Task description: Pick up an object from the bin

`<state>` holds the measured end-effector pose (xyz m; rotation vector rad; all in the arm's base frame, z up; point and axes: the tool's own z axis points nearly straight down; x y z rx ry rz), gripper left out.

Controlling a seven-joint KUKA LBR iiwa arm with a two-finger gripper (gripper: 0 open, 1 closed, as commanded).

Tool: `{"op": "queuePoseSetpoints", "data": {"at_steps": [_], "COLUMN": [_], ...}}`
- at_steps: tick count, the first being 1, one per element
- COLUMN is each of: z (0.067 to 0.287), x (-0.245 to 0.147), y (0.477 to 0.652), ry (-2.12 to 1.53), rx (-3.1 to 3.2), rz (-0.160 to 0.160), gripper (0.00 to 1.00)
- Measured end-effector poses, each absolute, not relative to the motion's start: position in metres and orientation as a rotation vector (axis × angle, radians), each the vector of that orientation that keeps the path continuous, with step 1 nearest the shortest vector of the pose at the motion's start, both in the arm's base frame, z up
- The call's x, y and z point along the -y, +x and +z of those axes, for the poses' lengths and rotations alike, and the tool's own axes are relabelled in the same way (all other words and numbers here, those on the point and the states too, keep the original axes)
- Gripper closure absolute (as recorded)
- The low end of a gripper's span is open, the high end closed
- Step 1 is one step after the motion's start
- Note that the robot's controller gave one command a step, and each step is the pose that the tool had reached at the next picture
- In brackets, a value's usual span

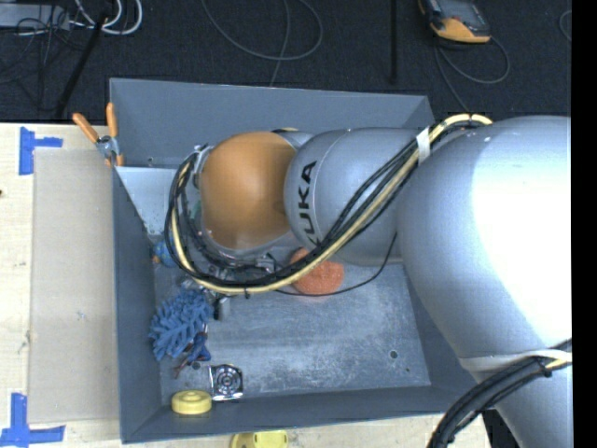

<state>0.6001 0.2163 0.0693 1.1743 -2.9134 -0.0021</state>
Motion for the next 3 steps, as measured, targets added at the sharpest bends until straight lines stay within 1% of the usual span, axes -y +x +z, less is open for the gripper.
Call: {"op": "queuePoseSetpoints", "data": {"at_steps": [1,2,3], "z": [0.069,0.074,0.096], "x": [-0.216,-0.216,-0.216], "y": [0.600,0.598,0.597], "ry": [1.173,1.170,1.170], "rx": [2.914,2.909,2.904], "rz": [-0.002,-0.003,-0.002], "gripper": [1.00,1.00,1.00]}}
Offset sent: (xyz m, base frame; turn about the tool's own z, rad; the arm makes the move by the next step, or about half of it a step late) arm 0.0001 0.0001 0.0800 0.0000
